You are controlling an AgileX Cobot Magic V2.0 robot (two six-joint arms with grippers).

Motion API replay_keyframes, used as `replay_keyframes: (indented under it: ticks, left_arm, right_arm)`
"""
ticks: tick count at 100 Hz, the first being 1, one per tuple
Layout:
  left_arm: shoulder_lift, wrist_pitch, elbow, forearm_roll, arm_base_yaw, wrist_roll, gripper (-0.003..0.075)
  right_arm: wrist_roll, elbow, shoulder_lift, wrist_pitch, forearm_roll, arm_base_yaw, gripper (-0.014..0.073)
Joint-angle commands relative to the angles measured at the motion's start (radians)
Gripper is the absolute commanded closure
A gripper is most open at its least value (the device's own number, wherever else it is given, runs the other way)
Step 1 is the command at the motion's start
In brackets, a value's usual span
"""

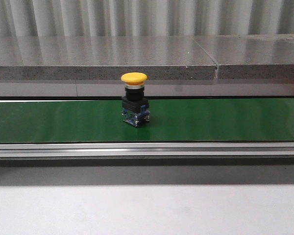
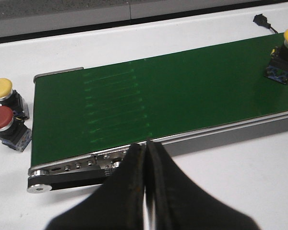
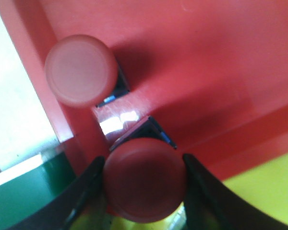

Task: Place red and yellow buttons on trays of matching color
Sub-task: 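Carry the red button into the red tray and open the right gripper, then move the right gripper to the yellow button on the belt and grasp it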

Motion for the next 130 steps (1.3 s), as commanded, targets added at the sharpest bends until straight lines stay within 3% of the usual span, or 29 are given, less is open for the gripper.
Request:
replay_keyframes:
  ticks: [1,19,26,36,46,90,130]
  left_arm:
    - [0.002,-0.074,-0.026,-0.017,-0.007,-0.001,0.0740]
    - [0.002,-0.074,-0.026,-0.017,-0.007,-0.001,0.0740]
    - [0.002,-0.074,-0.026,-0.017,-0.007,-0.001,0.0740]
    - [0.002,-0.074,-0.026,-0.017,-0.007,-0.001,0.0740]
    - [0.002,-0.074,-0.026,-0.017,-0.007,-0.001,0.0740]
    - [0.002,-0.074,-0.026,-0.017,-0.007,-0.001,0.0740]
    - [0.002,-0.074,-0.026,-0.017,-0.007,-0.001,0.0740]
  right_arm:
    - [0.003,-0.034,-0.030,-0.060,0.032,-0.006,0.0504]
    - [0.003,-0.034,-0.005,-0.066,0.047,-0.006,0.0471]
    - [0.003,-0.034,-0.002,-0.062,0.050,-0.006,0.0379]
    - [0.003,-0.034,-0.001,-0.060,0.051,-0.006,0.0179]
    - [0.003,-0.034,-0.006,-0.064,0.052,-0.006,0.0066]
    - [-0.048,-0.016,-0.236,-0.071,0.051,0.012,0.0065]
    - [-0.099,0.192,-0.510,-0.064,0.051,0.131,0.0065]
